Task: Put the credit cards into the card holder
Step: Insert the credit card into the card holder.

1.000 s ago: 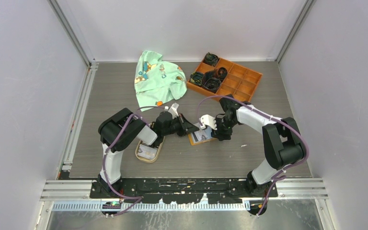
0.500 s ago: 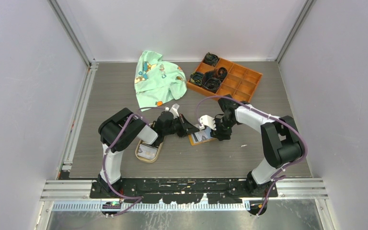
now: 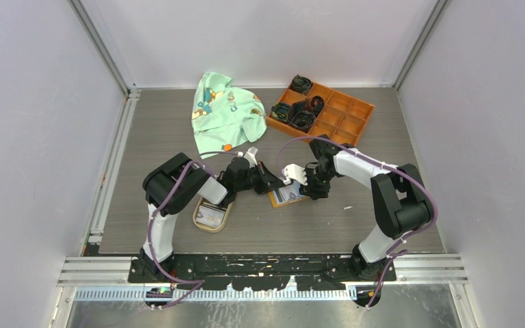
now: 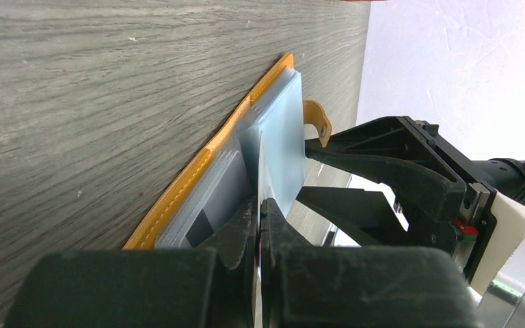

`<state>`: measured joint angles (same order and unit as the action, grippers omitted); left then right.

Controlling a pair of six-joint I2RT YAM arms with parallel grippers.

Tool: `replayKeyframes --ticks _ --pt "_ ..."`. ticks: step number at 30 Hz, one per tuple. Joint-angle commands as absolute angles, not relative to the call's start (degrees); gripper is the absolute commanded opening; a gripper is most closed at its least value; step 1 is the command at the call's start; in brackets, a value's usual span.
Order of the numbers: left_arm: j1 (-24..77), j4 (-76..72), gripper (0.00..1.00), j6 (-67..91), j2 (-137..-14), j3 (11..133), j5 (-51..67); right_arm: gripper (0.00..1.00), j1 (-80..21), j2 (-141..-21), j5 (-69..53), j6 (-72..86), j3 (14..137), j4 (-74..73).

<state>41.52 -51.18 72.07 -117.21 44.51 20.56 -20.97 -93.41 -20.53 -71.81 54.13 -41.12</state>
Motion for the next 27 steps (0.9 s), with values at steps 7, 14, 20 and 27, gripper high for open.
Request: replayKeyframes --ticks 7,14,20,27 --pt "41.75 -51.24 0.00 72.66 -118.98 45.92 21.49 0.48 -21.70 -94.00 -21.36 -71.10 55.99 -41.66" --pt "41.75 -50.45 0.00 73.94 -118.58 45.32 22.42 0.48 -21.75 -94.00 -21.27 -70.93 55.98 -41.66" --pt "41.70 -48.65 0.00 76.16 -119.04 45.37 22.71 0.48 -21.86 -94.04 -21.09 -70.89 56.03 -41.58" --pt "41.60 -46.66 0.00 76.30 -118.73 45.15 21.86 0.48 -21.97 -94.32 -20.92 -70.82 56.10 -41.66"
